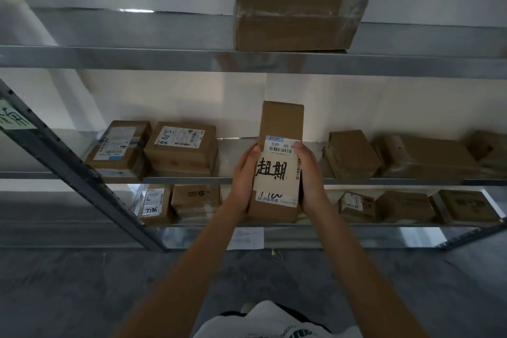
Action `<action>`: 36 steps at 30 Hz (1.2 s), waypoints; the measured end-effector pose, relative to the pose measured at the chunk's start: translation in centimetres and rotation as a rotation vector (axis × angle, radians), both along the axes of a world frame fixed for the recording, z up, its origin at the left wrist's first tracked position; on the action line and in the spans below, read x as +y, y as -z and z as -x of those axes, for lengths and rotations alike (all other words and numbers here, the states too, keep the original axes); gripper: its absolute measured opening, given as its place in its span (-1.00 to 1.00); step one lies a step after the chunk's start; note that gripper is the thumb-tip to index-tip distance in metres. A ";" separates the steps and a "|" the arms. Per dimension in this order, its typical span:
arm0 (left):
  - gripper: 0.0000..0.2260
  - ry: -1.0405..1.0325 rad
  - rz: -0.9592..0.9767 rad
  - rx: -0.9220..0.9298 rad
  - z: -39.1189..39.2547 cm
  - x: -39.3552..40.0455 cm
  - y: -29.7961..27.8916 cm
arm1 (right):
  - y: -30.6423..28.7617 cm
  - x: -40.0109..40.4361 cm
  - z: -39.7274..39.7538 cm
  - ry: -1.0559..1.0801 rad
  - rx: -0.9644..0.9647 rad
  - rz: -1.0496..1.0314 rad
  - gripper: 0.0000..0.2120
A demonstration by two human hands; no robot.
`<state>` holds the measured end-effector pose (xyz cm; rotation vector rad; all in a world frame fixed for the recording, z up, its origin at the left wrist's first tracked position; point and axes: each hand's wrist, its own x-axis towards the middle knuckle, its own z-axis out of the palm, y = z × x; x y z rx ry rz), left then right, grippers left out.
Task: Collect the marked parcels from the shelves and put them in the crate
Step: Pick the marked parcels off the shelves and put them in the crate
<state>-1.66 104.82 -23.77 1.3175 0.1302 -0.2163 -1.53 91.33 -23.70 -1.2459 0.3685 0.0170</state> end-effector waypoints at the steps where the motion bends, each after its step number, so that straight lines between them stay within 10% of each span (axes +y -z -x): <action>1: -0.70 0.005 0.006 0.003 0.1 -0.1 0.1 | 0.1 -0.2 0.3 0.015 -0.001 -0.010 -0.42; 19: -0.45 0.391 0.010 0.078 5.8 -15.0 1.3 | 1.8 -12.1 13.5 0.556 -0.016 -0.105 -0.62; 25: -0.72 0.558 -0.037 -0.021 9.6 -23.2 -1.2 | -0.4 -19.2 18.3 0.738 0.020 -0.026 -0.67; 36: -0.62 0.782 -0.048 -0.091 19.9 -39.9 -2.6 | -1.7 -33.0 30.4 0.979 0.052 0.070 -0.61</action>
